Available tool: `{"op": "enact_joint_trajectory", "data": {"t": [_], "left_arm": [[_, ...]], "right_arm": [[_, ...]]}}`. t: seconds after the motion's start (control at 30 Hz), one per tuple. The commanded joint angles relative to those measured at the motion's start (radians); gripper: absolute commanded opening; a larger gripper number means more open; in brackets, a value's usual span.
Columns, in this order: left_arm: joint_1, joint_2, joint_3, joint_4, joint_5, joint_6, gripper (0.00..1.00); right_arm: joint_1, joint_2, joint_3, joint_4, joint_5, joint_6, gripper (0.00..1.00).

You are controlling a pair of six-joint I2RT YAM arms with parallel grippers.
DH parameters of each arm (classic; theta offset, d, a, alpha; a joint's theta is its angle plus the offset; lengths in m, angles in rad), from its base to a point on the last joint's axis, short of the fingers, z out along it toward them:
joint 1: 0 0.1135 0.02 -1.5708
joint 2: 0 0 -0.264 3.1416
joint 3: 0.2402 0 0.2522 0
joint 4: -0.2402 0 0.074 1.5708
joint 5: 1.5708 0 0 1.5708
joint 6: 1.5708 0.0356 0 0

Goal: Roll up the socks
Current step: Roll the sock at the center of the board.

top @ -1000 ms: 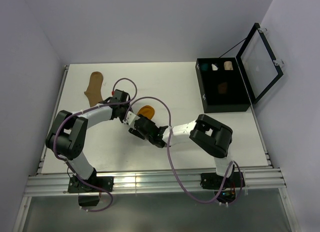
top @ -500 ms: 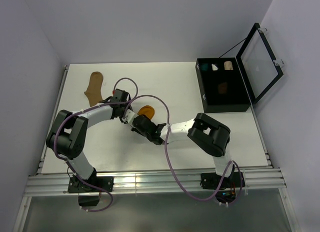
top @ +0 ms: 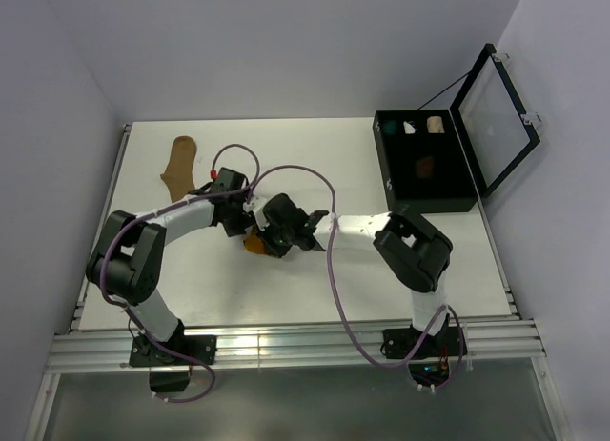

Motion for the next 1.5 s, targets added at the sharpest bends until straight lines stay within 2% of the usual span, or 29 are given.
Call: {"op": "enact_joint_trajectory", "data": {"t": [0.0, 0.13, 0.23, 0.37, 0.5, 0.7, 1.03, 1.3, 1.4, 1.47], "left_arm": [[0.028, -0.095, -0.002, 0.004, -0.088, -0.073, 0.66], [0.071, -0.178, -0.094, 0.025, -0.13, -0.122, 0.66], [0.079, -0.235, -0.16, 0.031, -0.142, -0.149, 0.64], [0.079, -0.362, -0.281, 0.086, -0.109, -0.209, 0.62], [0.068, -0.486, -0.39, 0.127, -0.067, -0.28, 0.65], [0.002, -0.614, -0.487, 0.162, -0.13, -0.376, 0.7], [-0.024, -0.494, -0.51, 0.235, -0.107, -0.41, 0.68], [-0.028, -0.433, -0.509, 0.229, -0.125, -0.413, 0.56], [-0.028, -0.381, -0.493, 0.228, -0.107, -0.396, 0.5], [-0.028, -0.333, -0.466, 0.216, -0.102, -0.375, 0.44]], "right_arm": [[-0.032, 0.036, 0.061, -0.22, -0.201, 0.103, 0.0], [-0.062, 0.08, 0.125, -0.278, -0.302, 0.12, 0.0], [-0.071, 0.122, 0.162, -0.315, -0.323, 0.119, 0.0], [-0.08, 0.172, 0.228, -0.372, -0.401, 0.14, 0.0], [-0.108, 0.209, 0.265, -0.393, -0.441, 0.201, 0.0], [-0.155, 0.26, 0.287, -0.369, -0.533, 0.345, 0.0], [-0.164, 0.295, 0.261, -0.283, -0.588, 0.529, 0.0], [-0.174, 0.28, 0.21, -0.16, -0.602, 0.639, 0.0], [-0.177, 0.268, 0.196, -0.142, -0.59, 0.645, 0.03], [-0.175, 0.248, 0.176, -0.11, -0.579, 0.642, 0.09]]}}
